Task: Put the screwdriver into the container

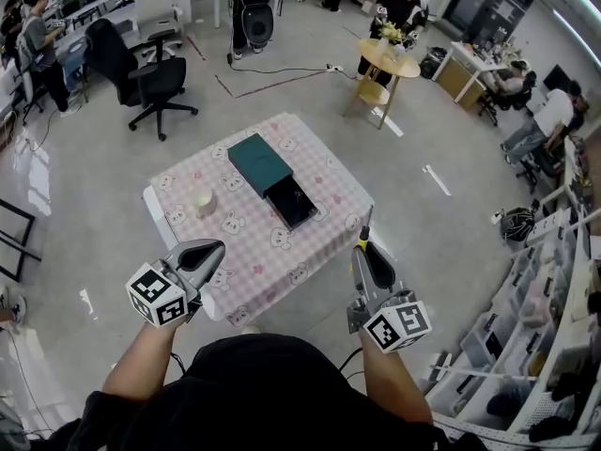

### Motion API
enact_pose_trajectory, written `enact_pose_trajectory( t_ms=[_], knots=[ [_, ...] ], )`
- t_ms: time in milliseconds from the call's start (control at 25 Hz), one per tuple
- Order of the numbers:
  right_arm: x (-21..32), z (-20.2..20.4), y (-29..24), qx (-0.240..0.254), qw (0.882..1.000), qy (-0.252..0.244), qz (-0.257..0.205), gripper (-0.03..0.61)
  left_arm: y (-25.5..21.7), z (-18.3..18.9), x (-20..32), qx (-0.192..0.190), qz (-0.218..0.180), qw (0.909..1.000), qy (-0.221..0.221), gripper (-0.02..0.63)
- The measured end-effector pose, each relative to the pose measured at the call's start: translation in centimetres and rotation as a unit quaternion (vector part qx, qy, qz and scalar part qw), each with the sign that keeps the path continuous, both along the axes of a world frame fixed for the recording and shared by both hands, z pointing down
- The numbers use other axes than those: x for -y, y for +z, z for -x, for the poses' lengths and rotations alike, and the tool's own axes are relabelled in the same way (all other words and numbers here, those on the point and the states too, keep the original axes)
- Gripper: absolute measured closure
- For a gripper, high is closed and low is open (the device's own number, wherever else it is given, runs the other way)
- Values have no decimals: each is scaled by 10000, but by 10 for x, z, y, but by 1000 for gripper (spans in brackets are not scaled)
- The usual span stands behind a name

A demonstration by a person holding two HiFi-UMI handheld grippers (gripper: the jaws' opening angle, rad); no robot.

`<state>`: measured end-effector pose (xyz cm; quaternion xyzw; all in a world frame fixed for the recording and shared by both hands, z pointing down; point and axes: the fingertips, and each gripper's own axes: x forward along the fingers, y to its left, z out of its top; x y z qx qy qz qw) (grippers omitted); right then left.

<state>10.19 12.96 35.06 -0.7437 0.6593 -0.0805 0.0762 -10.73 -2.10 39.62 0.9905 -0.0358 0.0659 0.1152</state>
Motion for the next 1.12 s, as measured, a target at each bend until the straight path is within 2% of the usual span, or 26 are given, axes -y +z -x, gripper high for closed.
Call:
enact_pose_trajectory(
  t_ms=[280,1120],
  knots=[
    [11,6,-10,-88,9998,178,-40,469,-8,0,15,-99,-75,9997,203,614],
    [28,17,-16,-75,9994,317,-132,469,-4,27,42,-161,-12,9997,167,614]
  ],
)
